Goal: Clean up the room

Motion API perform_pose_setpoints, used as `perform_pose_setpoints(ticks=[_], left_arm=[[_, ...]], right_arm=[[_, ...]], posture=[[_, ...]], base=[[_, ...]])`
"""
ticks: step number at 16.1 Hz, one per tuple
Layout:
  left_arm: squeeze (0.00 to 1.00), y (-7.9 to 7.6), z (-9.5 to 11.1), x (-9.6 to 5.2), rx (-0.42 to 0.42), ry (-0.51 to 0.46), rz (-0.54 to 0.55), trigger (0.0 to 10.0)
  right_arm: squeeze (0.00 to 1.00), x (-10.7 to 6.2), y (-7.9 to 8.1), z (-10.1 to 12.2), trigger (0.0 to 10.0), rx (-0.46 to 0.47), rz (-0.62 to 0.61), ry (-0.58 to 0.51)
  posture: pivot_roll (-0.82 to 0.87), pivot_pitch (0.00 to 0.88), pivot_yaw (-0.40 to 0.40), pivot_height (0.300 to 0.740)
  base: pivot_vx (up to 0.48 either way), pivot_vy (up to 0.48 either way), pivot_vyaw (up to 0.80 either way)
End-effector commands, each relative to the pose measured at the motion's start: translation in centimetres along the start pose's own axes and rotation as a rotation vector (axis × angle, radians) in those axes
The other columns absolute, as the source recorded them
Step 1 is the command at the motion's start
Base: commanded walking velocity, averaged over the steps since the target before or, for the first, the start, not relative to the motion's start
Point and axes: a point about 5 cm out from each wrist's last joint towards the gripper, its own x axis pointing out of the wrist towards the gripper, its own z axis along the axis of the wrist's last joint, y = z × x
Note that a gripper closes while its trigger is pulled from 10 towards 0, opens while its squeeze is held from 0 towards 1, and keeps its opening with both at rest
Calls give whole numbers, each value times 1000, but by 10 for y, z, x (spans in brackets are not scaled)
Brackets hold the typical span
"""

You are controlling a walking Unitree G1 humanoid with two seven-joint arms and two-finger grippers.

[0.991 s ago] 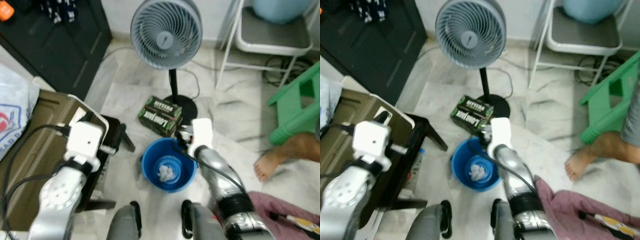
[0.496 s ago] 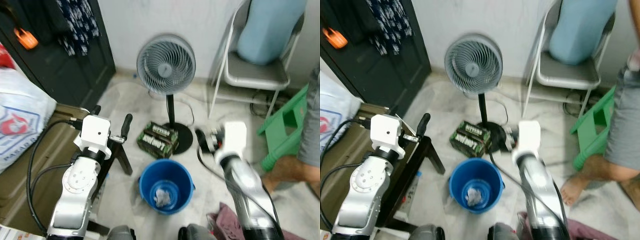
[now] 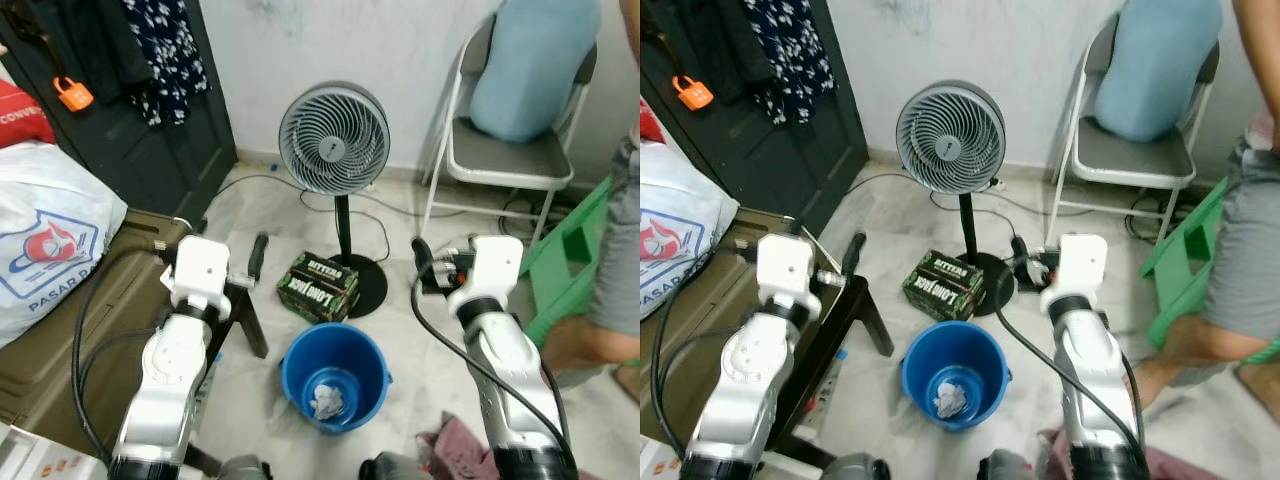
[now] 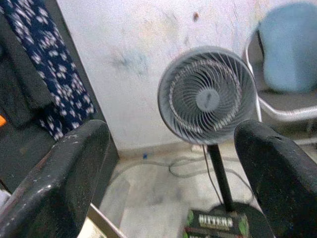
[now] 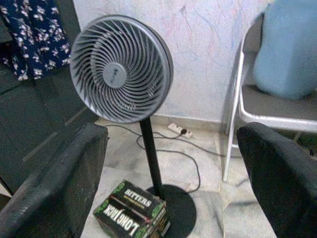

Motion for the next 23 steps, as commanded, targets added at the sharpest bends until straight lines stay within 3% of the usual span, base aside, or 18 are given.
perform_pose_setpoints(ticks=[1, 6, 13, 23], left_arm=[[0, 5, -3, 0, 12, 11, 24, 10000], [0, 4, -6, -8, 7, 25, 20, 10000], [0, 2, -6, -5, 15, 19, -3, 10000], [0, 2, -9, -11, 20, 41, -38, 10000]], right_arm=[[0, 4, 6, -2, 10000, -10, 39, 13], [0, 7, 7, -1, 10000, -27, 52, 0], [0, 6, 6, -2, 10000, -29, 48, -3], [0, 8, 2, -4, 10000, -37, 34, 5]], posture=[[-59, 0, 24, 740], [-60, 0, 33, 740], [-65, 0, 39, 740], [-64, 0, 28, 740]], base=[[0, 0, 0], [0, 0, 754], [0, 0, 800], [0, 0, 800]])
